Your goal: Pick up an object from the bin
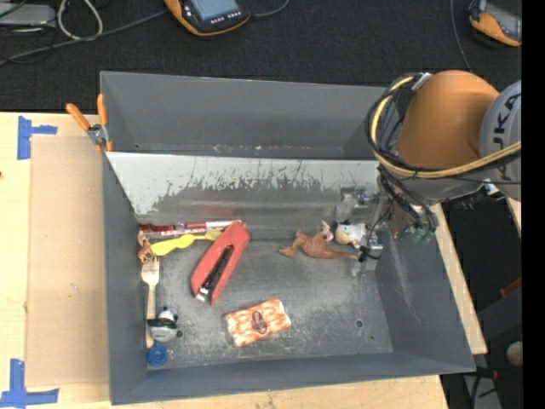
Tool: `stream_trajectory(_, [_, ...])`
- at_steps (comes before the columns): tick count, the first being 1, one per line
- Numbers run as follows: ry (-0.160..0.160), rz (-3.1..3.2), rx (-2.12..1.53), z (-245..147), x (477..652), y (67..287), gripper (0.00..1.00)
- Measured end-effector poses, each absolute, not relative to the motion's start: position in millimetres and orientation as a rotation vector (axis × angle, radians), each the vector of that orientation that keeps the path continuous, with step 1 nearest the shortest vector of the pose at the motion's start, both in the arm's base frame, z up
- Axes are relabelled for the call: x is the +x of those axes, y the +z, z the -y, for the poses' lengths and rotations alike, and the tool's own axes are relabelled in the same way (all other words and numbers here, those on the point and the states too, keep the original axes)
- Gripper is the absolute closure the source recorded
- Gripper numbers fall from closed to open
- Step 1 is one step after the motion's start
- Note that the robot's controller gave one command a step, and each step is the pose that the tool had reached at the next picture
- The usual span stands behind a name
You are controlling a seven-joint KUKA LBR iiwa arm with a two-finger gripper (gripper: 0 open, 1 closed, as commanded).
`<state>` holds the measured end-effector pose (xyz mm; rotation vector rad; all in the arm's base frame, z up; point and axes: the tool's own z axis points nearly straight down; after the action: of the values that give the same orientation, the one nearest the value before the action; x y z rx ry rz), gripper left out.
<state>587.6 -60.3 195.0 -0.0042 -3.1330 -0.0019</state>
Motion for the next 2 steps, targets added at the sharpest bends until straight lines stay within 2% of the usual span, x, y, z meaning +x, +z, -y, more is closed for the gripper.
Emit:
stream_trajectory(1, [-0.001, 3.141, -0.002, 60, 589.2, 200, 0.00])
stream_trajectory(2, [-0.001, 3.142, -0.133, 56, 587.6, 171, 0.00])
